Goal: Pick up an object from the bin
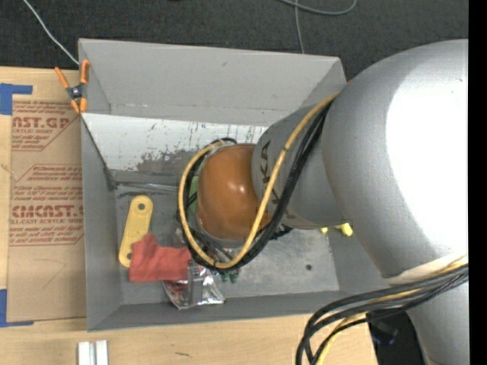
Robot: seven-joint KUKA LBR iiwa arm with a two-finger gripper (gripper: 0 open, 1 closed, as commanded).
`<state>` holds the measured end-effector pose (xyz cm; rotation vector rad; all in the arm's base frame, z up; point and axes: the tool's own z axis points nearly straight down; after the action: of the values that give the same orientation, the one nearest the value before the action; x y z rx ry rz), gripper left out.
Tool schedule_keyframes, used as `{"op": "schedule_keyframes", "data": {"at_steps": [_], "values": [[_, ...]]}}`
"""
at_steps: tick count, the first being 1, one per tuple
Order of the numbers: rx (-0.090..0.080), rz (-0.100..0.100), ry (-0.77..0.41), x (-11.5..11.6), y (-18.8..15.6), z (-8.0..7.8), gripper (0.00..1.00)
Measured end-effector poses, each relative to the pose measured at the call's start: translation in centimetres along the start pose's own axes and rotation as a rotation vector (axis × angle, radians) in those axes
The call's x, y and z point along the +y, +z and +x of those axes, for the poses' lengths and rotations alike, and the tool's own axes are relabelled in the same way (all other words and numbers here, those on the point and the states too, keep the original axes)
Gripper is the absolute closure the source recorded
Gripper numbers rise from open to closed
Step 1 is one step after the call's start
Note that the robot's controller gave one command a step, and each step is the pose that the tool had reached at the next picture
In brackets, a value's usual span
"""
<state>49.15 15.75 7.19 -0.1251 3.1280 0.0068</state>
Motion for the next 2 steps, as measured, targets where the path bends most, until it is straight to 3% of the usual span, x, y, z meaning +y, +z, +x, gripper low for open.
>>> {"op": "schedule_keyframes", "data": {"at_steps": [1, 2], "values": [[0.013, -0.001, -0.248, 0.17, 0.21, -1.61, 1.0], [0.014, -0.001, -0.248, 0.17, 0.22, -1.61, 1.0]]}}
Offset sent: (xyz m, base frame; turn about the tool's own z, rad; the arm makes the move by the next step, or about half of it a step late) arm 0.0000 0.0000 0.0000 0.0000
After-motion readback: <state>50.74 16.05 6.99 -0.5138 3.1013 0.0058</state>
